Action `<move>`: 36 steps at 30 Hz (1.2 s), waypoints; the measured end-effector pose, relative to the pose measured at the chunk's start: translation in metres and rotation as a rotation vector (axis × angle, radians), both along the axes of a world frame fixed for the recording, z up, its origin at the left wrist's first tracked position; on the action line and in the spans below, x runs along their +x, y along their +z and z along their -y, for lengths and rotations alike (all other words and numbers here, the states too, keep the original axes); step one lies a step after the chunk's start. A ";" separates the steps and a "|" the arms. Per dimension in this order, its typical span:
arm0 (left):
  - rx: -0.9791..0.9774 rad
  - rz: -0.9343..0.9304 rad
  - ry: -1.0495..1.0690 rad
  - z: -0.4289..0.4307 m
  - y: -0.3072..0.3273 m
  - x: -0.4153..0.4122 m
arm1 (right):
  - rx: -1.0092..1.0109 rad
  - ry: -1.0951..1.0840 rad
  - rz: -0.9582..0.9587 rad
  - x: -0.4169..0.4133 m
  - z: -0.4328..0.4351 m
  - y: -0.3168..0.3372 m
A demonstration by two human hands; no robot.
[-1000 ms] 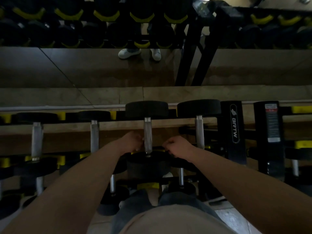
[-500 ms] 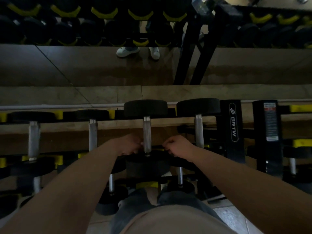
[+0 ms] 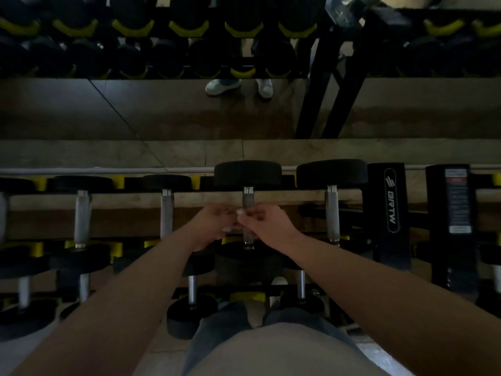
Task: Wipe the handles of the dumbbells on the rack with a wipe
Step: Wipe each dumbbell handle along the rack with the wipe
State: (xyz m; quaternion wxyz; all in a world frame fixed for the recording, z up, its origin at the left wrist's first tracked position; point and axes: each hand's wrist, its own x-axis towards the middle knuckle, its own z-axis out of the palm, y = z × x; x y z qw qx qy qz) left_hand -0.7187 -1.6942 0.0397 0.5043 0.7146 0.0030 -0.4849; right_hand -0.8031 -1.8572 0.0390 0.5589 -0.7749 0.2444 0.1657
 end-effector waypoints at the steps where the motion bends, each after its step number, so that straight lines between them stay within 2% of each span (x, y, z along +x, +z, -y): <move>1: -0.003 0.023 -0.029 0.003 0.001 -0.004 | 0.036 -0.060 -0.005 0.003 -0.003 0.000; 4: 0.022 0.068 0.041 0.009 0.002 -0.011 | 0.185 -0.230 -0.030 0.007 -0.004 -0.005; 7: 0.125 0.096 0.156 0.004 -0.007 -0.016 | 0.150 -0.343 -0.045 0.009 0.009 -0.012; 9: 0.176 0.046 0.172 -0.001 -0.011 -0.020 | 0.107 -0.387 -0.067 0.013 0.019 -0.020; 11: 0.216 0.014 0.152 -0.005 -0.015 -0.023 | 0.160 -0.420 -0.098 0.020 0.022 -0.025; 13: 0.203 0.034 0.146 -0.005 -0.017 -0.024 | 0.179 -0.356 -0.125 0.030 0.021 -0.031; 15: 0.192 0.063 0.155 -0.003 -0.017 -0.023 | 0.135 -0.191 -0.174 0.034 0.022 -0.031; 17: 0.198 0.066 0.142 -0.002 -0.018 -0.022 | 0.155 -0.010 -0.301 0.029 0.027 -0.033; 20: 0.187 0.033 0.151 0.002 -0.017 -0.025 | 0.072 0.279 -0.528 0.014 0.034 -0.040; 22: 0.186 0.017 0.185 0.002 -0.018 -0.025 | 0.165 0.186 -0.507 0.016 0.034 -0.038; 25: 0.167 0.005 0.199 0.001 -0.016 -0.026 | 0.493 -0.232 -0.295 0.041 0.032 -0.028; 27: 0.154 0.000 0.189 0.000 -0.014 -0.026 | 0.542 -0.359 -0.217 0.059 0.038 -0.033; 28: 0.158 -0.002 0.183 0.000 -0.013 -0.026 | 0.531 -0.337 -0.227 0.059 0.039 -0.034; 30: 0.179 -0.002 0.173 0.002 -0.015 -0.025 | 0.437 -0.146 -0.317 0.045 0.041 -0.032; 33: 0.226 0.004 0.134 0.006 -0.014 -0.026 | 0.137 0.243 -0.470 0.013 0.035 -0.032; 34: 0.240 0.015 0.108 0.008 -0.014 -0.026 | 0.079 0.295 -0.478 0.008 0.032 -0.033; 36: 0.247 0.049 0.063 0.011 -0.010 -0.027 | 0.083 0.214 -0.427 0.009 0.030 -0.035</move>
